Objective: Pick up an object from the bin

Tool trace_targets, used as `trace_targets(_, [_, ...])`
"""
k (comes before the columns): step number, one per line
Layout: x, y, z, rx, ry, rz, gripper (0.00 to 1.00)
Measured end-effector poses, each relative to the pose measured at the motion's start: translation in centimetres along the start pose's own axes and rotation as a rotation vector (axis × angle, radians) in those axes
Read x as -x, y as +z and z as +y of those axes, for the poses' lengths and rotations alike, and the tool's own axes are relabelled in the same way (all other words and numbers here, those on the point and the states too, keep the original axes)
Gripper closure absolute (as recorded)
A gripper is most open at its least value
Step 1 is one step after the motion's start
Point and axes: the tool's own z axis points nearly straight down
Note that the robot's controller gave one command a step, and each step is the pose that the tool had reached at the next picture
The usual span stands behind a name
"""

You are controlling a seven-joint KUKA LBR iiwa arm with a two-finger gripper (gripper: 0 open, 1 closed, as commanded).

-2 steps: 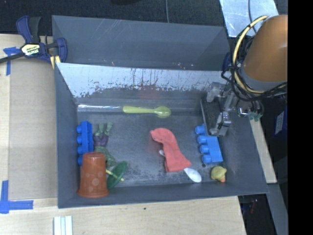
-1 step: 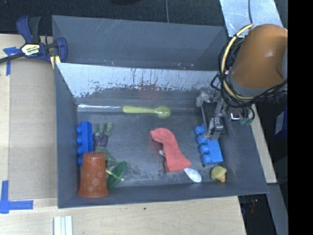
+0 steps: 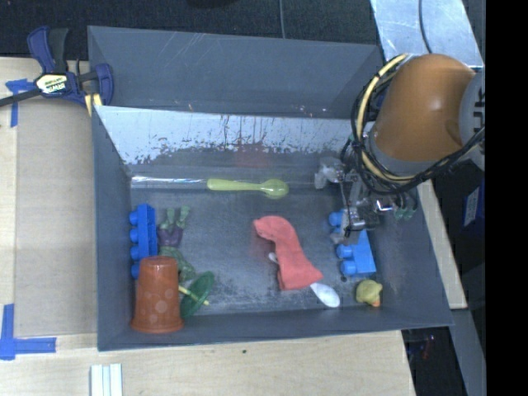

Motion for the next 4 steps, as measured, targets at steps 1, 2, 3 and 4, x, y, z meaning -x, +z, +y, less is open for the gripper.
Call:
trace_targets(1, [-1.3, 2.3, 1.2, -0.001, 0.263, 0.003, 0.0])
trace_targets(2, [-4.3, 7.2, 4.8, -0.002, 0.057, -0.004, 0.0])
trace_targets(3, [-4.6, 8.8, 6.3, -0.002, 0.243, -0.002, 0.0])
trace_targets(4, [-3.4, 10.4, 6.5, -0.001, -0.115, -0.004, 1.0])
